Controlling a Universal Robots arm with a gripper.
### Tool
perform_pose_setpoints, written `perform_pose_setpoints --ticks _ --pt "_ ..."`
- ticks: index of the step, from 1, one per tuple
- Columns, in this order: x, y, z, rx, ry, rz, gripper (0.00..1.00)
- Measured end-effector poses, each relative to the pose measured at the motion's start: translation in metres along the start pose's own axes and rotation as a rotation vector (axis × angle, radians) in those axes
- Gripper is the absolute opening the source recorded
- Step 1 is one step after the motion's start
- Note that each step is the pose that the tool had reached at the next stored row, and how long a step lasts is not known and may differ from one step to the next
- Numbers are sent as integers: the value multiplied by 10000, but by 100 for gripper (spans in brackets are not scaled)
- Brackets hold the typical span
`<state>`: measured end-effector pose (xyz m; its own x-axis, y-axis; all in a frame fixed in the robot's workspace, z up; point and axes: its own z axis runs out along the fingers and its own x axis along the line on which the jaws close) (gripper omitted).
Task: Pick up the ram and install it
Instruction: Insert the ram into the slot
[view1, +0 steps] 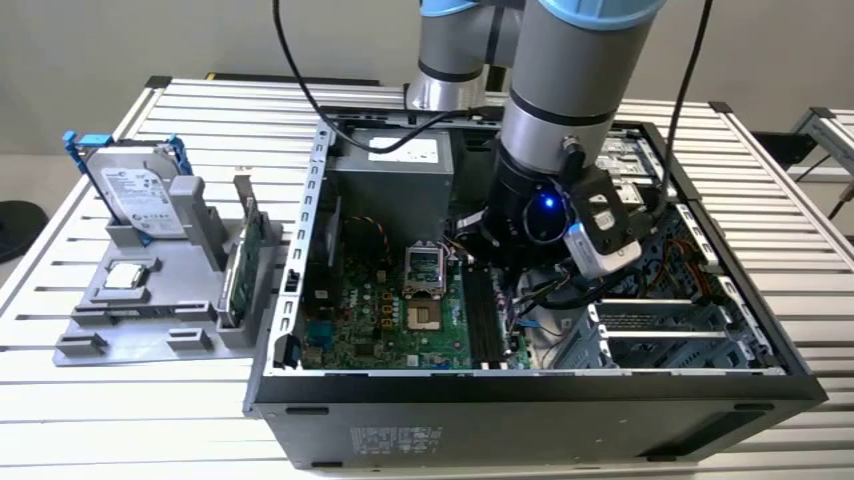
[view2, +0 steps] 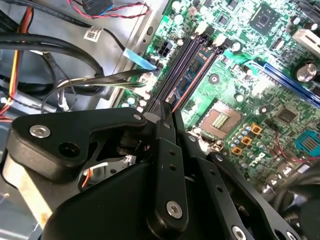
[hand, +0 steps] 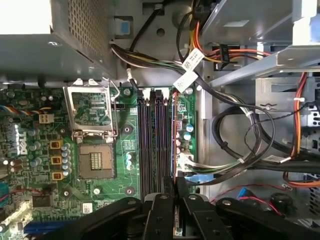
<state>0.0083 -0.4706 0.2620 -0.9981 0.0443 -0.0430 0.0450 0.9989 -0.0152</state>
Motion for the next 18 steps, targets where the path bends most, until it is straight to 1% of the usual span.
perform_pose_setpoints --ticks 9,15,18 --pt "6 -14 148 3 1 -1 0" --pt "5 -14 157 20 2 -1 0" --pt "6 -14 189 20 2 -1 0"
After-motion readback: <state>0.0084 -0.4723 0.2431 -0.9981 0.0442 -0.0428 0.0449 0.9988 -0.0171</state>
